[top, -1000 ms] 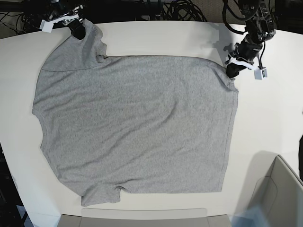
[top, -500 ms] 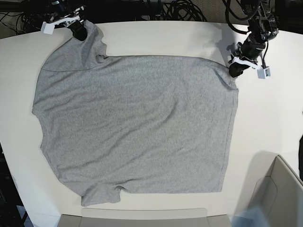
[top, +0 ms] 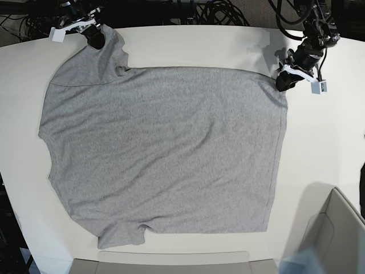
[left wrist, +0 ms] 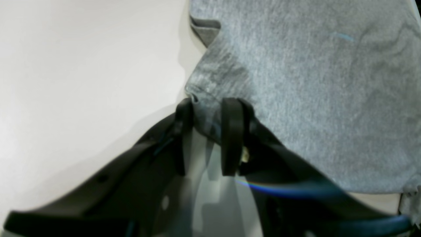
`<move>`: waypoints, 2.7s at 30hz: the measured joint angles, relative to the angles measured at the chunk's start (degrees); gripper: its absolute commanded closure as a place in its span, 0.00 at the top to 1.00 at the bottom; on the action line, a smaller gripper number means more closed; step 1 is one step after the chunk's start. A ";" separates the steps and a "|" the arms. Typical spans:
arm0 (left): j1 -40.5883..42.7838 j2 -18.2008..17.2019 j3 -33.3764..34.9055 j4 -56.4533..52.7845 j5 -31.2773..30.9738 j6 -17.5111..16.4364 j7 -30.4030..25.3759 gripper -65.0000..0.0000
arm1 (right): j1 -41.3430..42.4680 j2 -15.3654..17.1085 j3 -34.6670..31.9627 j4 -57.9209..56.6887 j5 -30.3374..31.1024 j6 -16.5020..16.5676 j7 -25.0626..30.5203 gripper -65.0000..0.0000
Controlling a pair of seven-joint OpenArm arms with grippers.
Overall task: Fold the T-shirt properly
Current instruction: 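Close both grippers on the shirt's shoulder corners, then lift the shoulder corners with both grippers and pull toward the hem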
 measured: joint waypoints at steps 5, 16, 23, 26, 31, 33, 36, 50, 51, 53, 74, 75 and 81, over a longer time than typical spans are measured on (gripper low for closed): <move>-2.78 -0.20 0.24 -3.34 -1.40 -1.46 -0.02 0.37 | 0.00 0.00 0.00 0.00 0.00 0.00 0.11 0.00; -3.52 -3.43 9.38 -4.55 -1.79 -1.49 -3.34 0.35 | 0.00 0.00 -0.04 0.00 0.00 0.00 0.11 0.00; -5.27 -3.50 9.18 -9.07 -3.30 -2.08 -3.45 0.00 | 0.00 0.02 -0.04 0.00 0.02 0.00 0.11 0.00; -6.05 -3.58 9.09 -10.23 -2.95 -2.91 -3.78 0.00 | 0.00 0.02 -0.04 0.00 0.00 0.00 0.11 0.00; -5.07 -2.49 4.50 -10.21 -2.21 -3.78 -3.93 0.00 | -0.02 0.00 -0.04 0.02 0.00 0.00 0.11 0.00; -3.37 -2.19 0.98 -9.46 -2.19 -4.20 -4.24 0.00 | -0.02 0.04 -0.04 0.02 -0.02 0.02 -0.02 0.00; 0.35 -2.14 -3.28 -6.10 0.42 -2.89 -5.27 0.00 | -0.02 -0.02 -0.04 0.02 0.00 0.00 0.13 0.00; 6.58 0.02 -5.90 0.35 3.80 -0.39 -6.75 0.00 | -0.52 1.92 0.02 0.85 -2.51 -0.81 0.00 0.00; 6.97 0.04 -5.90 0.50 3.61 -0.50 -6.78 0.00 | -1.51 1.79 0.59 2.14 -5.84 -2.64 0.46 0.00; 7.37 0.04 -6.01 0.57 3.41 -0.79 -6.95 0.00 | -4.42 0.74 1.97 3.69 -9.27 -3.63 2.19 0.00; 9.25 0.22 -6.01 8.07 6.88 1.62 -2.10 0.00 | -5.40 -4.94 12.55 9.60 -17.27 -4.59 -0.13 0.00; 9.42 0.35 -6.01 9.42 7.15 1.57 -1.84 0.00 | -5.40 -4.94 12.92 10.75 -18.18 -4.44 0.11 0.00; 9.35 0.37 -5.57 12.96 6.95 9.11 -1.49 0.00 | -1.68 -5.31 13.11 13.03 -19.61 -5.05 -5.33 0.00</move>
